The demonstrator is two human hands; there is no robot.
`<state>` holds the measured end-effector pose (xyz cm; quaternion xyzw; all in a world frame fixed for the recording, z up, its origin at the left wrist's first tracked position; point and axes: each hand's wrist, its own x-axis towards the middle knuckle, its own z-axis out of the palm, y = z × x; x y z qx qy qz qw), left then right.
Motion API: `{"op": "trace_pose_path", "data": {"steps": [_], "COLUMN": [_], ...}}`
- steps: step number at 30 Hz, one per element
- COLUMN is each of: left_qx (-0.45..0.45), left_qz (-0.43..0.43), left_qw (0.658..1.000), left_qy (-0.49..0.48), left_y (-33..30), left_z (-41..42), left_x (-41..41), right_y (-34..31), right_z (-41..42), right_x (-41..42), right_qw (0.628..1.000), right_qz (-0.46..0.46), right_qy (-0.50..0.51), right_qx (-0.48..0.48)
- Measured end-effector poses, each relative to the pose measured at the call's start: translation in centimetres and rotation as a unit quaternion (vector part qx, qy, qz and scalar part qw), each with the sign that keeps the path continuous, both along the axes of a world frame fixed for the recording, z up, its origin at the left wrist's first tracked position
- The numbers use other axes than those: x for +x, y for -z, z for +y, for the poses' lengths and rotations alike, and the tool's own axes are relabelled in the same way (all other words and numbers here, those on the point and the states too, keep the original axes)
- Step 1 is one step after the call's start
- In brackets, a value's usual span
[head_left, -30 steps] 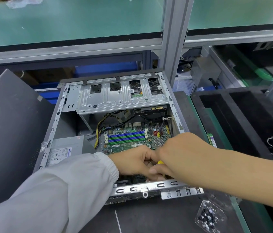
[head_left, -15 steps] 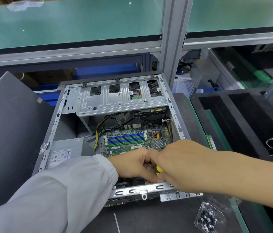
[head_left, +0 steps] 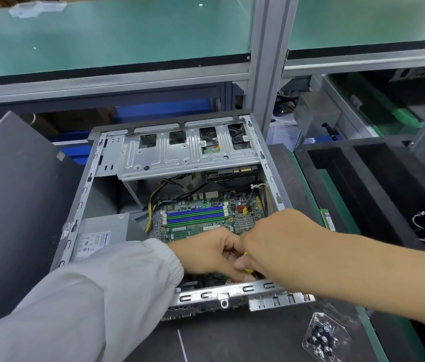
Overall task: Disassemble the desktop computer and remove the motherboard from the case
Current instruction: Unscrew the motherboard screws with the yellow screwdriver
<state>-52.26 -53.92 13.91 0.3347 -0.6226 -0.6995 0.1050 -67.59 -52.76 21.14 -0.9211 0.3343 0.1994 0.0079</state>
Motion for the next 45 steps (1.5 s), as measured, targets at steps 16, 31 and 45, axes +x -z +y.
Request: {"op": "trace_pose_path", "data": {"steps": [16, 31, 45], "left_qx": [-0.011, -0.028, -0.036], "left_qz": [0.008, -0.008, 0.037], "left_qw": [1.000, 0.999, 0.999], "left_qy": [0.009, 0.016, 0.002], "left_y": [-0.2, 0.1, -0.1], "left_z": [-0.1, -0.1, -0.6], "left_x": [0.2, 0.3, 1.0], "right_y": [-0.2, -0.4, -2.0], "right_z": [-0.1, -0.1, -1.9], "right_x": [0.5, 0.4, -0.2], "right_qw": [1.000, 0.998, 0.993], "right_qz": [0.002, 0.010, -0.095], "right_qy": [0.006, 0.009, 0.071], "right_qx": [0.007, 0.066, 0.024]}}
